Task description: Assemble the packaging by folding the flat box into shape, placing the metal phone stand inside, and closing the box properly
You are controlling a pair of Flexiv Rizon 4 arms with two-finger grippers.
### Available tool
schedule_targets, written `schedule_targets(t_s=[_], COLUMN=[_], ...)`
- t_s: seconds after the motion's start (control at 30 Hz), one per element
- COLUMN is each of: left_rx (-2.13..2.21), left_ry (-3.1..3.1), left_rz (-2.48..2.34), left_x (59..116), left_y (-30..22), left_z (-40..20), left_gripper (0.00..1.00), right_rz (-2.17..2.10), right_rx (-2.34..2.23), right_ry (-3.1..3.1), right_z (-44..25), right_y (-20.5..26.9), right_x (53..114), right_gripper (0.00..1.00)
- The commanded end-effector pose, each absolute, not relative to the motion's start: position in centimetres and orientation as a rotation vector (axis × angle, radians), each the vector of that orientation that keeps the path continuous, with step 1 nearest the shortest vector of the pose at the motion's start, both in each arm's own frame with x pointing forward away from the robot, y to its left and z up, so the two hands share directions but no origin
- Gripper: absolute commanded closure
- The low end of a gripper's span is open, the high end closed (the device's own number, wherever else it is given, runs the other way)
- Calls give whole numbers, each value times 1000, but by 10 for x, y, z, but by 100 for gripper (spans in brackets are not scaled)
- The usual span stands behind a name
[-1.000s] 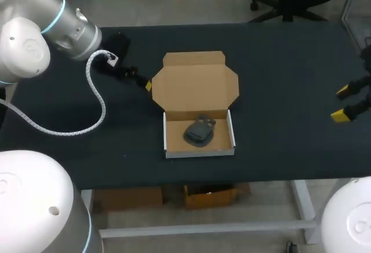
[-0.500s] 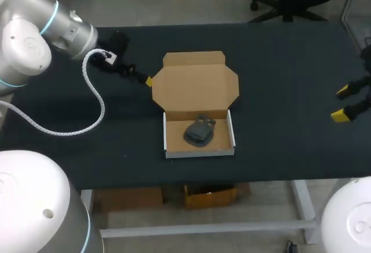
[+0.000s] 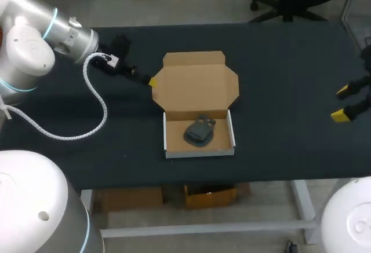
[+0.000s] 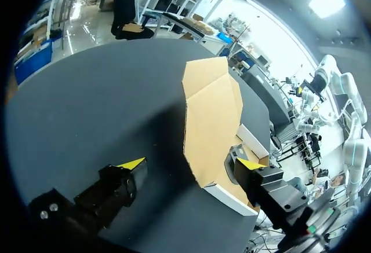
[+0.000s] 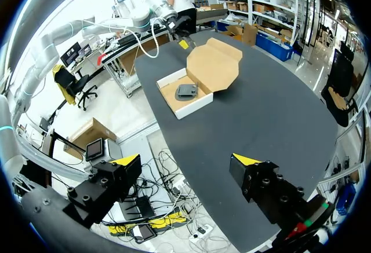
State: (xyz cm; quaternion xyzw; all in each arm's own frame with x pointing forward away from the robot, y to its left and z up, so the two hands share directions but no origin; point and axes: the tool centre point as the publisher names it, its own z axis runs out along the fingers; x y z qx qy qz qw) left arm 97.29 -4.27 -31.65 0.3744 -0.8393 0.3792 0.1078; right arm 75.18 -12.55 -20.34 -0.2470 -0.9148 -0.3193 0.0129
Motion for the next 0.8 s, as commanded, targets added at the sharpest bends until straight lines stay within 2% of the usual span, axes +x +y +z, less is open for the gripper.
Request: schedule_targets(t_s=[0.03, 0.8], left_rx=[1095, 975], left_ry=[-2467, -2415], left_rz=[1106, 1215], left_x=[978, 989], left_y=[-44, -58], left_z=[-318, -328], left_gripper=[0, 0], right_rz=[-998, -971], right_rx=[-766, -666], right_ry=[-2849, -2862], right_z=[-203, -195], right_y=[-126, -124], right_x=[751, 770], right_gripper=[0, 0])
